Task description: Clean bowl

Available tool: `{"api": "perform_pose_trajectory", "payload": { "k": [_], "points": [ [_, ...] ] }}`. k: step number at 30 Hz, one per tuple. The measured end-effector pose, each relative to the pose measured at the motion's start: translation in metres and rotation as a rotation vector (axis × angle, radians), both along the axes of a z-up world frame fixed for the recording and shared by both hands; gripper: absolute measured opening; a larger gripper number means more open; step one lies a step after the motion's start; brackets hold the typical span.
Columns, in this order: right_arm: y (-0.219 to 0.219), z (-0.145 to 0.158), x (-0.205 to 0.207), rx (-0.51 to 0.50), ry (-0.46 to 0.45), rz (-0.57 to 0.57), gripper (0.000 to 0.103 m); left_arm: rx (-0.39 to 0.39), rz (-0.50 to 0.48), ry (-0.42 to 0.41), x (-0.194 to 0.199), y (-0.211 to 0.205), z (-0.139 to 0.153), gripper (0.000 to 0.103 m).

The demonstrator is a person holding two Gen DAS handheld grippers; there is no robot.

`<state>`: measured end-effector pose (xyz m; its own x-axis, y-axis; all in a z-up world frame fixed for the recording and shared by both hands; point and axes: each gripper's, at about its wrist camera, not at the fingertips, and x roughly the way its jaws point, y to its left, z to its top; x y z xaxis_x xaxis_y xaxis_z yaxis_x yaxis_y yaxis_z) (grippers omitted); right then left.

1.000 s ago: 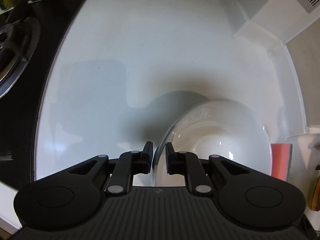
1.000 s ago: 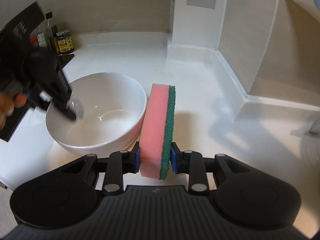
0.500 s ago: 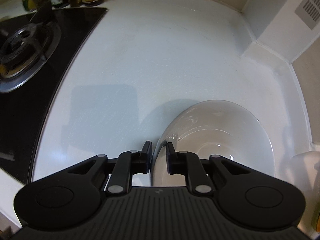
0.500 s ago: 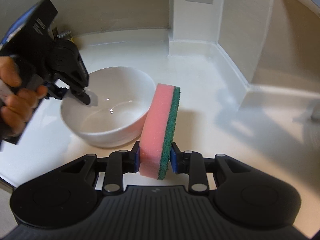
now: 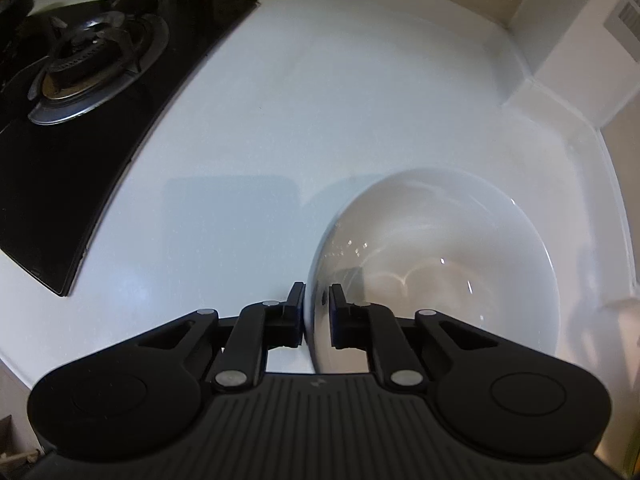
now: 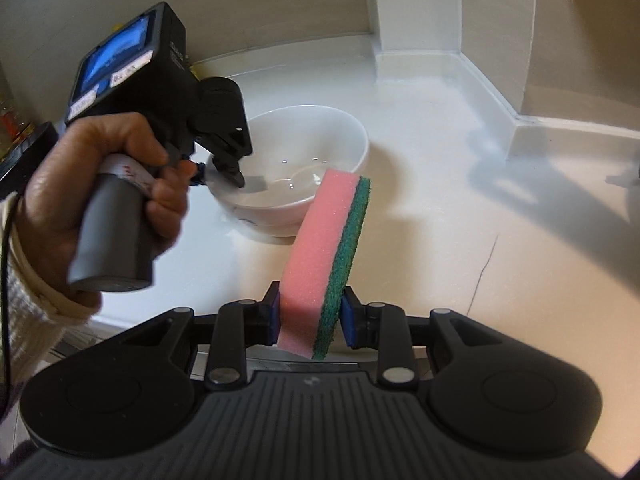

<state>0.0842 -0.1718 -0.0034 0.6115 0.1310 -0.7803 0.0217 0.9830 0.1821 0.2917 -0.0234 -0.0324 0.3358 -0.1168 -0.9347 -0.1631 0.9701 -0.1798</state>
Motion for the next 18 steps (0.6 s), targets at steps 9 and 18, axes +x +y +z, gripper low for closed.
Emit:
{"api": "perform_pose_trajectory", "payload": {
  "k": [9,18],
  "points": [
    [-0.035,0.001,0.053,-0.269,-0.058,0.115,0.025,-0.056,-0.16,0.055,0.05,0.016,0.01,0.012],
    [-0.023,-0.01,0.126,-0.656,-0.168,0.686,0.025,0.043,-0.262,-0.043,0.046,0.001,0.006,0.012]
  ]
}}
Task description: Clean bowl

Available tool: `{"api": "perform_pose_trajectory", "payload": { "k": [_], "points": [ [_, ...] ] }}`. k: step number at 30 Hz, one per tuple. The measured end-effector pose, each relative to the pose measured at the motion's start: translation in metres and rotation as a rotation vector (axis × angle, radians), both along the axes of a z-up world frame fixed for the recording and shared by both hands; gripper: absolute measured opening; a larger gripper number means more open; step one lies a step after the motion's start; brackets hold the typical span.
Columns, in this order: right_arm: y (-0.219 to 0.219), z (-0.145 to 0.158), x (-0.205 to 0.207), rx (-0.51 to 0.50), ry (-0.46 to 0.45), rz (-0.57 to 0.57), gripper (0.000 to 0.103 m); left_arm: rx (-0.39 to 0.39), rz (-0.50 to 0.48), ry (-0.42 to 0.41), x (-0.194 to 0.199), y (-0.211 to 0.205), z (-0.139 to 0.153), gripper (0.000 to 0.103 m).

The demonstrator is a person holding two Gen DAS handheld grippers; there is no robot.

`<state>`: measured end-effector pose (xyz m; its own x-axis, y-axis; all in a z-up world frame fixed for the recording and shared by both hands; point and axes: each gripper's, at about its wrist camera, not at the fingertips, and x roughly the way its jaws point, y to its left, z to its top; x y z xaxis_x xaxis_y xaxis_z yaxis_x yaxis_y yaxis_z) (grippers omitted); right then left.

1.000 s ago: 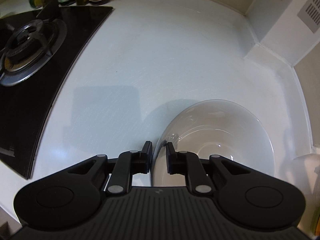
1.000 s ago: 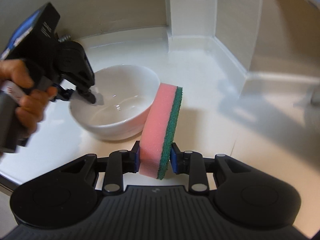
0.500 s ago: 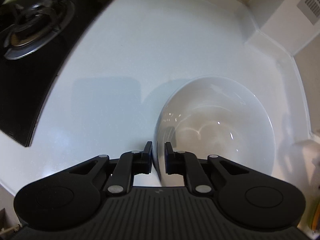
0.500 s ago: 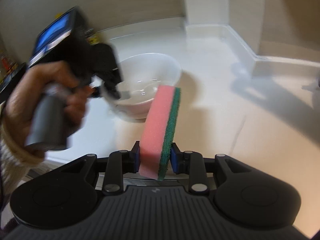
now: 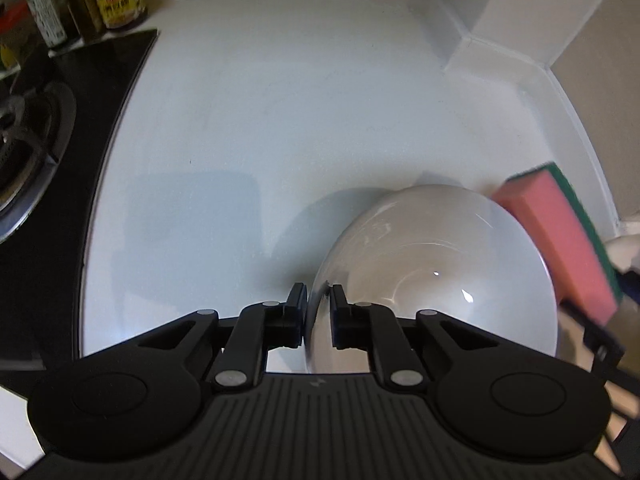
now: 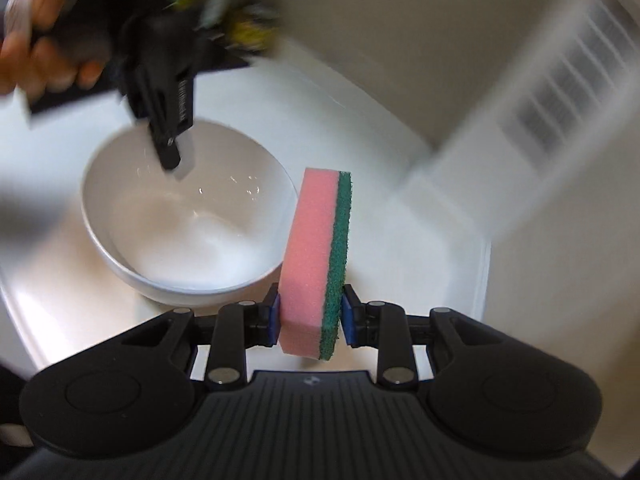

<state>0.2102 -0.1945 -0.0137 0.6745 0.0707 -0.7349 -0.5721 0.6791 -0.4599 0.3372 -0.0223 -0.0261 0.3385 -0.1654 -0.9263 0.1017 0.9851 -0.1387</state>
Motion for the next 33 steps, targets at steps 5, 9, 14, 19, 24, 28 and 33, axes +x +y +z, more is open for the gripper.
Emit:
{"api": "perform_pose_trajectory", "payload": {
  "k": [5,9,14,19,24,28,33],
  "points": [
    [-0.001,0.001,-0.001,0.044,0.034,-0.065,0.025,-0.013,0.054,-0.023,-0.01,0.008,-0.007,0.013],
    [0.011,-0.001,-0.019,0.102,0.029,-0.251,0.025,-0.023,0.118,-0.03,-0.015,0.009,-0.012,0.015],
    [0.036,-0.003,-0.053,0.122,-0.012,-0.439,0.025,-0.013,0.177,-0.044,-0.022,0.003,-0.011,0.018],
    [0.051,-0.004,-0.088,0.185,-0.023,-0.548,0.025,-0.011,0.223,-0.047,-0.025,0.003,-0.011,0.019],
    [0.055,0.002,-0.112,0.329,0.019,-0.616,0.026,0.004,0.252,-0.056,-0.034,0.001,-0.012,0.019],
    [0.045,0.011,-0.124,0.486,0.101,-0.63,0.026,-0.004,0.261,-0.039,-0.038,0.004,-0.012,0.017],
    [-0.006,0.02,-0.114,0.629,0.202,-0.644,0.026,-0.113,0.247,0.06,-0.033,0.024,-0.013,0.008]
  ]
}}
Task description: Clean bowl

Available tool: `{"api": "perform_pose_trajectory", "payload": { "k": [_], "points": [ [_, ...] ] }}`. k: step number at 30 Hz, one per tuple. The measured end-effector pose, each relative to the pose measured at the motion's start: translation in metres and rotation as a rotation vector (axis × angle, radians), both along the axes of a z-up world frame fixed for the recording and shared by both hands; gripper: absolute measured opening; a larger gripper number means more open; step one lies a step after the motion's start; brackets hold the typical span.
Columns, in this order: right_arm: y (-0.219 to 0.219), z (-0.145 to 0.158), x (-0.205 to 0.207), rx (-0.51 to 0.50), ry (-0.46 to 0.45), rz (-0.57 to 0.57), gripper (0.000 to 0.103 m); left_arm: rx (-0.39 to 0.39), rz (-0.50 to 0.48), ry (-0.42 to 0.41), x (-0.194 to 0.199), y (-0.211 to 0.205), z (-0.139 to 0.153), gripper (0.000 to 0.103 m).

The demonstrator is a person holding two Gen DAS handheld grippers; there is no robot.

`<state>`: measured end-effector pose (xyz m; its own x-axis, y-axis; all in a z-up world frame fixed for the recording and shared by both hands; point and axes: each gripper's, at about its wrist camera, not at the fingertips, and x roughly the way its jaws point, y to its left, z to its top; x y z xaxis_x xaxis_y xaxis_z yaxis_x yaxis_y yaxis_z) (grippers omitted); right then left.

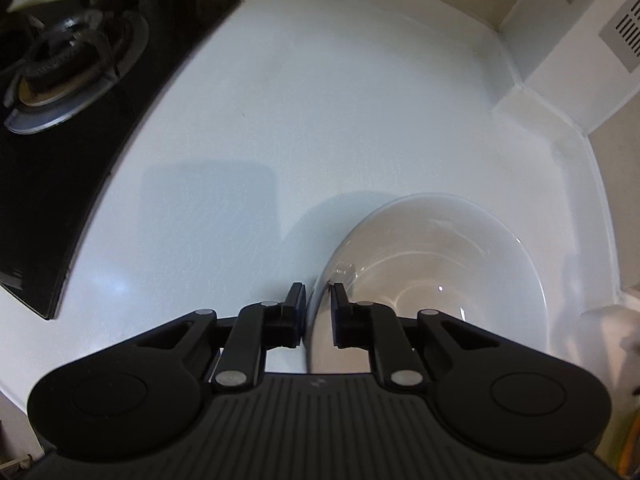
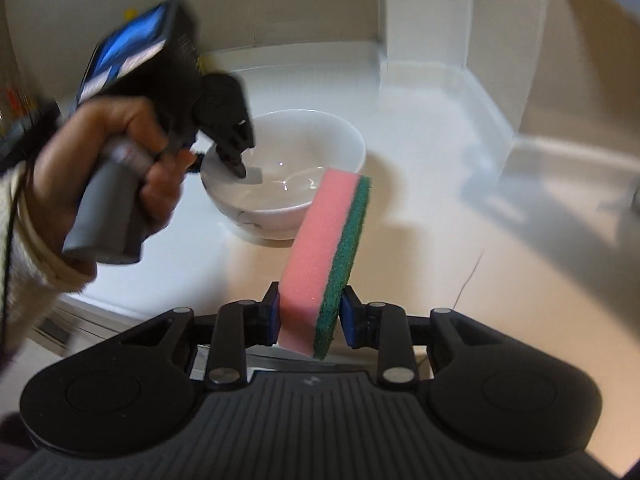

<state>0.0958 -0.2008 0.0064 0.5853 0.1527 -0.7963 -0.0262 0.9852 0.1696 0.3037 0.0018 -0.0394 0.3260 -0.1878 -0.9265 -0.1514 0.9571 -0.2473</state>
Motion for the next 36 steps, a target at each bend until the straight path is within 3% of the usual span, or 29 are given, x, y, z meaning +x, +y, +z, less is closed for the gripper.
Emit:
{"api": "perform_pose_trajectory", "payload": {
  "k": [1,4,6,7,11,17,20,24,29,36],
  "points": [
    [-0.011,0.002,0.008,-0.018,0.001,0.014,0.026,-0.005,-0.015,0.004,0.0,0.001,0.0,0.008],
    [-0.021,0.006,0.04,-0.212,-0.064,0.111,0.026,0.011,-0.076,-0.006,-0.004,-0.003,0.001,0.008],
    [-0.026,0.006,0.071,-0.284,-0.09,0.229,0.026,0.004,-0.076,-0.001,-0.004,-0.002,-0.001,0.008],
    [-0.028,0.004,0.091,-0.278,-0.079,0.318,0.026,-0.005,-0.071,0.009,-0.003,-0.001,-0.003,0.008],
    [-0.034,-0.015,0.152,-0.224,-0.056,0.473,0.026,-0.031,-0.086,0.019,-0.002,-0.001,-0.013,0.008],
    [-0.039,-0.041,0.148,-0.184,-0.048,0.575,0.026,-0.021,-0.051,-0.008,-0.006,-0.002,-0.013,0.01],
    [-0.045,-0.039,0.131,-0.118,-0.053,0.515,0.026,-0.001,-0.042,-0.026,-0.008,-0.009,-0.011,0.012],
    [-0.04,-0.038,0.101,-0.138,-0.052,0.432,0.026,0.035,-0.037,-0.051,-0.012,-0.019,-0.011,0.016],
    [-0.019,-0.023,0.062,-0.132,-0.026,0.231,0.026,0.055,-0.025,-0.062,-0.014,-0.026,-0.011,0.02],
    [0.005,-0.011,0.026,-0.003,0.009,-0.029,0.026,0.088,-0.011,-0.088,-0.022,-0.036,-0.01,0.022]
  ]
}}
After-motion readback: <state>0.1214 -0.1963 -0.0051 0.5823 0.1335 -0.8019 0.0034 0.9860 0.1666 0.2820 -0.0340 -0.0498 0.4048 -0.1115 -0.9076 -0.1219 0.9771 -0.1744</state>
